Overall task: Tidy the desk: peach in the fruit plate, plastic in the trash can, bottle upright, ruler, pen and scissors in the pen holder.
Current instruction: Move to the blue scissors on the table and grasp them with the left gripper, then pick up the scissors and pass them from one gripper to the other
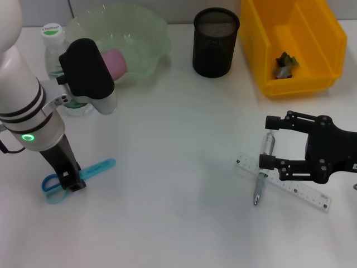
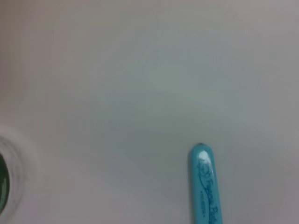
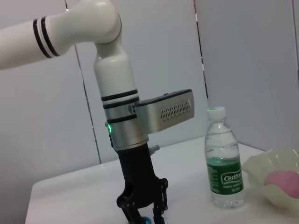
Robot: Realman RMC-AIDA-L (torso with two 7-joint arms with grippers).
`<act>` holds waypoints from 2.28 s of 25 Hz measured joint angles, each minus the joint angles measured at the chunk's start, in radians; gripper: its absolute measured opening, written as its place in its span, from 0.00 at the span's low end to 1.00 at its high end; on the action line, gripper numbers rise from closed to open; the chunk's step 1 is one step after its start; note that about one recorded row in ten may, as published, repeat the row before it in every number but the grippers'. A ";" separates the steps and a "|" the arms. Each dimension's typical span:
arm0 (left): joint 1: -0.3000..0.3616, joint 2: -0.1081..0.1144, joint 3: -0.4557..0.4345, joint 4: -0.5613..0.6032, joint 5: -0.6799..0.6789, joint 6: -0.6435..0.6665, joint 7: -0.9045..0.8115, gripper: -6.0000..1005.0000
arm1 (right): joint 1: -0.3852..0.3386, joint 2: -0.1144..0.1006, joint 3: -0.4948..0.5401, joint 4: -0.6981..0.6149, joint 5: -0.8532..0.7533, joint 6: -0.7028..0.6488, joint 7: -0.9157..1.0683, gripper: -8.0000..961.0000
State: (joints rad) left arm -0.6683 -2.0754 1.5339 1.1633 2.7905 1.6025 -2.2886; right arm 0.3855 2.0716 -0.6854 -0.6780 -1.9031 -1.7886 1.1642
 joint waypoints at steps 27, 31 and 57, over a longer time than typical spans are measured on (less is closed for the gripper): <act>0.000 0.000 0.000 -0.022 0.008 -0.004 0.012 0.26 | -0.003 0.002 -0.001 0.000 -0.001 -0.010 0.003 0.87; -0.001 0.000 0.000 -0.024 0.007 -0.003 0.016 0.26 | -0.003 0.002 0.002 0.000 -0.001 -0.016 0.004 0.87; 0.009 0.006 -0.389 0.060 -0.480 0.122 0.170 0.26 | -0.028 -0.011 0.006 0.002 0.000 -0.024 0.004 0.87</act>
State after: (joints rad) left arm -0.6593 -2.0690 1.1453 1.2233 2.3109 1.7244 -2.1182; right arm 0.3572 2.0609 -0.6793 -0.6759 -1.9035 -1.8131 1.1678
